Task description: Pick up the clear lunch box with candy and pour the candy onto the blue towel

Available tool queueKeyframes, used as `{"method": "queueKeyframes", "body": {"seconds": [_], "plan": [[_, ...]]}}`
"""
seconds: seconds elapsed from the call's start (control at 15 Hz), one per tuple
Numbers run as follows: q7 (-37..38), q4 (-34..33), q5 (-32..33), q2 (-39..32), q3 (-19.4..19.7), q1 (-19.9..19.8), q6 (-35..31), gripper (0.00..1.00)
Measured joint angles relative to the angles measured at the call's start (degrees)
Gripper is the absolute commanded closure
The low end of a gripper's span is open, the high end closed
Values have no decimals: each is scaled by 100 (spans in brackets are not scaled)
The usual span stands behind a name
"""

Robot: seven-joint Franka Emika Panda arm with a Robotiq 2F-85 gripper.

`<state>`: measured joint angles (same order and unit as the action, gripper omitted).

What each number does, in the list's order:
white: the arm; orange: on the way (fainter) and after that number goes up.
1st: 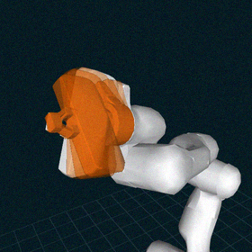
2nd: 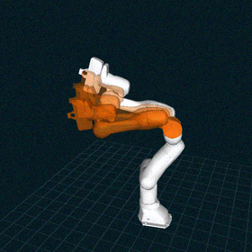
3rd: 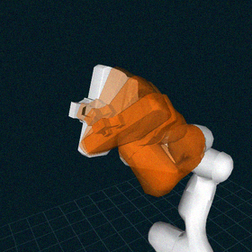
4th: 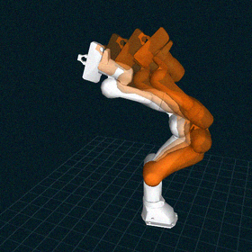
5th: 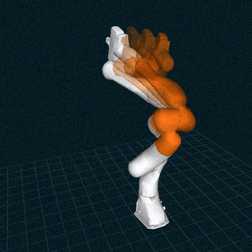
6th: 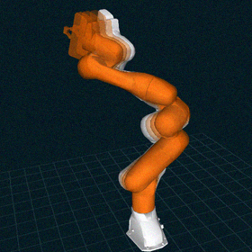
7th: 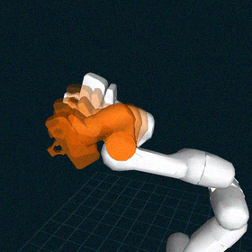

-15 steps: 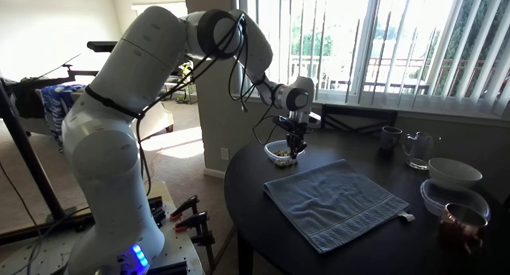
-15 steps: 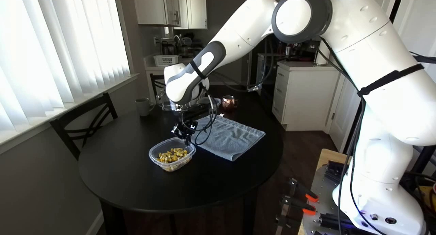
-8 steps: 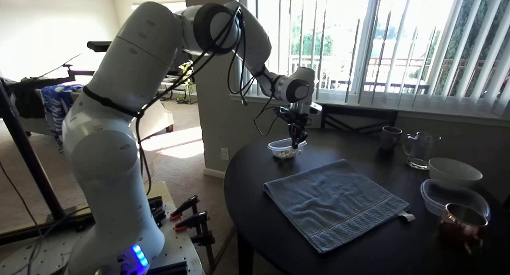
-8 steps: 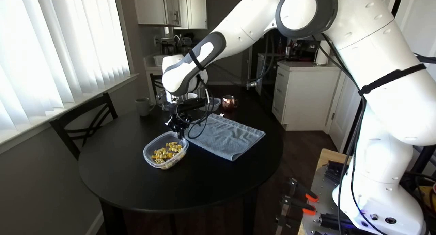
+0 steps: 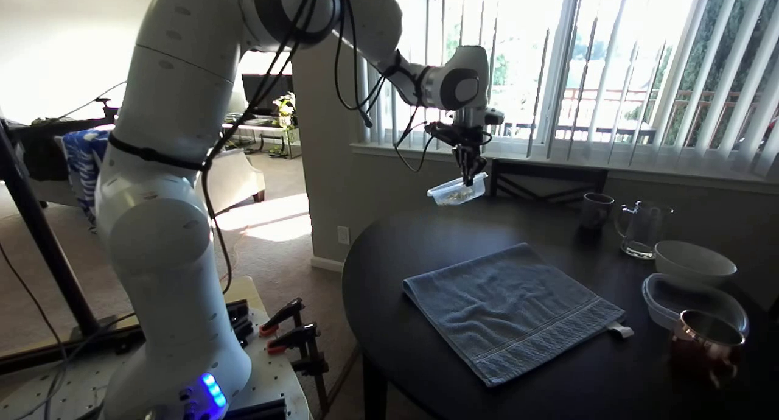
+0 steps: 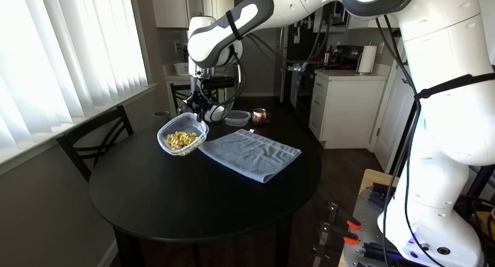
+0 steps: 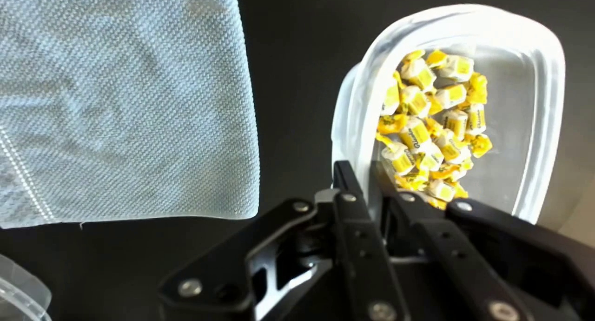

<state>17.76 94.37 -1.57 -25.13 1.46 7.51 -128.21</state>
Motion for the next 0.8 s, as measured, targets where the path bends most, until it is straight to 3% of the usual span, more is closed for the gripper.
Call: {"method": "queueKeyframes", "body": {"seconds": [0.2,0.47,0.8], "plan": [[266,33,366,153,94,47,206,94],[1020,37,1631,160,450,245,785,94],[1444,-130,3123,215,638,430,1967,94]]}}
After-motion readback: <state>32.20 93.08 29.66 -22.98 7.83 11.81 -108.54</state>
